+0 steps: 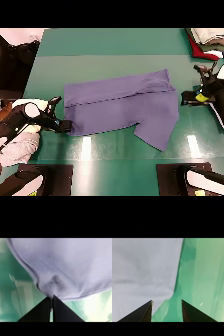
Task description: Fold the shirts.
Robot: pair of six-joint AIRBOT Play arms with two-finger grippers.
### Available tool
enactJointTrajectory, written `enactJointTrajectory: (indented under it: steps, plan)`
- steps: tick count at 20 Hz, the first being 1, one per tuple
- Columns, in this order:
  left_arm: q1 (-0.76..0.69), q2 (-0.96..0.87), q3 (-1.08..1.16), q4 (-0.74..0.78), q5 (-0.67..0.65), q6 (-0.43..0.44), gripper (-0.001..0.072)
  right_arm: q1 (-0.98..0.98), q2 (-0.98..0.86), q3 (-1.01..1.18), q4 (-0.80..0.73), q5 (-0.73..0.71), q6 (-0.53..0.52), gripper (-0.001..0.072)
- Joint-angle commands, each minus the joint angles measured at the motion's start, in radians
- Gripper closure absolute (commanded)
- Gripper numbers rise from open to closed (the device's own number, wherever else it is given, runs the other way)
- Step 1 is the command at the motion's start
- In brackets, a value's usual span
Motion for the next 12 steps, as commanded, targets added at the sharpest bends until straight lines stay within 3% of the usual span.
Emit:
enactJointTrajectory:
  steps: [1, 6, 12]
  plan:
    - [0.0, 0.001, 0.075, -0.006, -0.025, 0.035, 0.0683, -0.03, 0.06, -0.171, 0.084, 0.036, 0.019, 0.0296]
    - [0.0, 0.001, 0.132, -0.006, -0.015, 0.042, 0.0682, -0.018, 0.145, -0.42, 0.179, -0.1, 0.042, 0.0302]
    - [0.0, 0.001, 0.133, -0.006, -0.029, 0.049, 0.0682, 0.032, 0.15, -0.506, 0.186, -0.176, 0.064, 0.0305]
